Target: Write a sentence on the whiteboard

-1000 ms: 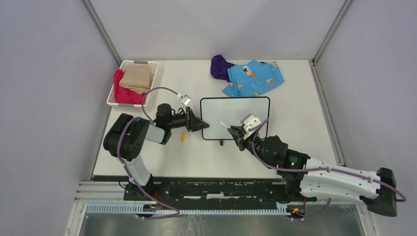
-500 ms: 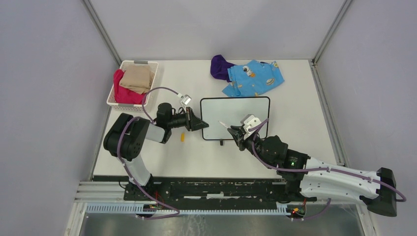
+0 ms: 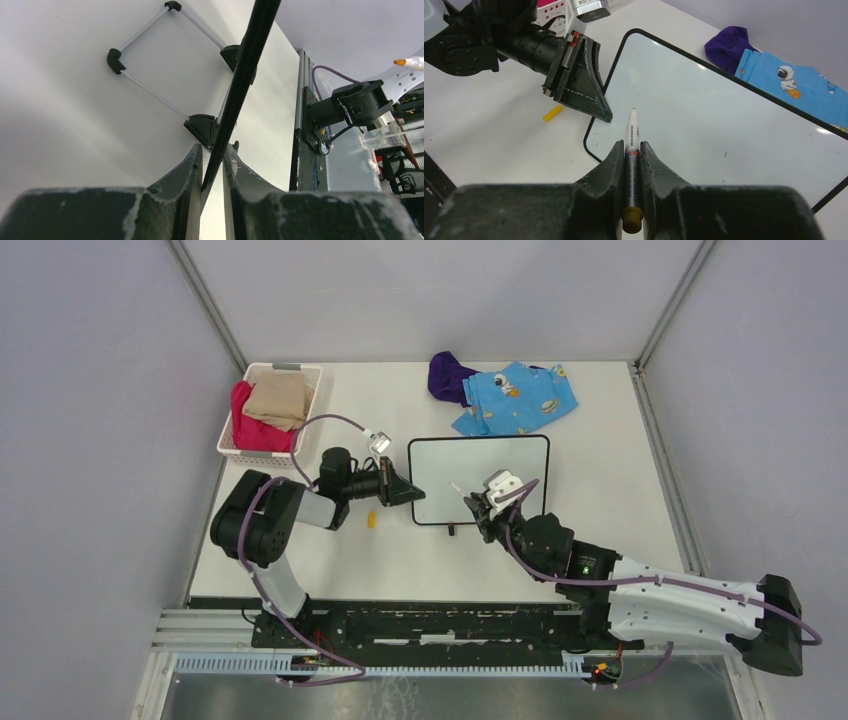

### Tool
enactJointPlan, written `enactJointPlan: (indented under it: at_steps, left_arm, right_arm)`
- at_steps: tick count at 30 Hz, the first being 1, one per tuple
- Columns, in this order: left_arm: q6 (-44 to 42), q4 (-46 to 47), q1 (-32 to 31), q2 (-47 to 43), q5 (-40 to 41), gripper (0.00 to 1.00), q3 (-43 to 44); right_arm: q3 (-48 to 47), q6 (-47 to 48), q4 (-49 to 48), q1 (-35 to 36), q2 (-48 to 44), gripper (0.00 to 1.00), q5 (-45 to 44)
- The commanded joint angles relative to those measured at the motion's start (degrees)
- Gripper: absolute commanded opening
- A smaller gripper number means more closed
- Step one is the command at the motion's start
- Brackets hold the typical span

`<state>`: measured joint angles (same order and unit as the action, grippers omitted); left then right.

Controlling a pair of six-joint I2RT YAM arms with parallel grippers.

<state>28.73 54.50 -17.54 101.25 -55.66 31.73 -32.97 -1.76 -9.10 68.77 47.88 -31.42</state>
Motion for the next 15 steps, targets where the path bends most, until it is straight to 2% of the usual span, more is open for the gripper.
enactJointPlan:
  at_steps: [1,3,7,15]
  left_arm:
    - [-3.4,-2.2,-0.5,-0.6,0.5,0.20,1.3]
    - [-3.8,-2.8,-0.6,-0.7,0.4,0.22,1.3]
    - [-4.0,-3.5,-0.7,-1.3,0.5,0.34,1.4]
    - [-3.4,-3.2,-0.7,-0.9,0.0,0.33,1.8]
  right_arm:
    - [-4.2,0.8,-2.8,0.2,2.7,0.00,-6.3]
    - [-4.7,1.0,-3.2,0.3,3.9,0.00,-7.1]
    - [-5.0,1.3,-4.3,0.7,5.1,0.00,-5.6]
    - [-4.5,1.2,-5.3,0.7,5.5,0.00,-4.5]
